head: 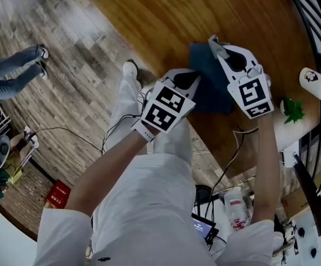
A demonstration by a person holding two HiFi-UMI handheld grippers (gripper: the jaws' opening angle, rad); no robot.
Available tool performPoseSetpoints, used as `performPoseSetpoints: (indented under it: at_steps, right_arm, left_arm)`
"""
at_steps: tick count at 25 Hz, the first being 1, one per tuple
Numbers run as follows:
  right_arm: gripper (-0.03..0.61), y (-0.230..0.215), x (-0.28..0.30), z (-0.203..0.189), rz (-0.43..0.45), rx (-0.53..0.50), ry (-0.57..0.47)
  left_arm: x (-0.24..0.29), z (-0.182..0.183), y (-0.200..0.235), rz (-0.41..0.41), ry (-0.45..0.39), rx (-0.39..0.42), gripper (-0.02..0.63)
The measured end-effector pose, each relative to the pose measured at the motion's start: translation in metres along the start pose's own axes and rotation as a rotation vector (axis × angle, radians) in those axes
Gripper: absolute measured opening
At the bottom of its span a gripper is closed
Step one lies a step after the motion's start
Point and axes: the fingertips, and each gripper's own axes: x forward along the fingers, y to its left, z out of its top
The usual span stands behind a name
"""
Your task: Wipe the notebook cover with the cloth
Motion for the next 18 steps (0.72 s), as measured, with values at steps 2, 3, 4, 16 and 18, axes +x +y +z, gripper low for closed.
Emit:
performPoseSetpoints:
  at_steps: [2, 3, 4, 16, 18]
  right_arm:
    - [0.035, 0.006, -0.002, 0.001, 0.01, 0.002, -0.004]
    - [0.035, 0.009, -0.002, 0.001, 0.018, -0.001, -0.003]
    - [0.035, 0.013, -0.002, 0.0, 0.025, -0.008, -0.002]
    - [0.034, 0.063, -0.026, -0.022, 0.084, -0.001, 0.017]
    - [0.034, 0.072, -0.03, -0.027, 0.092, -0.001, 0.024]
  left_arm:
    - [-0.002, 0.0, 0.0, 0.001, -0.003, 0.001, 0.018]
    - [-0.002, 0.0, 0.0, 0.002, -0.003, -0.001, 0.018]
    - [-0.002, 0.0, 0.001, 0.002, -0.003, -0.002, 0.018]
    - [0.0, 0.0, 0.003, -0.002, -0.007, 0.005, 0.018]
    - [0.0, 0.0, 0.003, 0.0, -0.008, 0.006, 0.018]
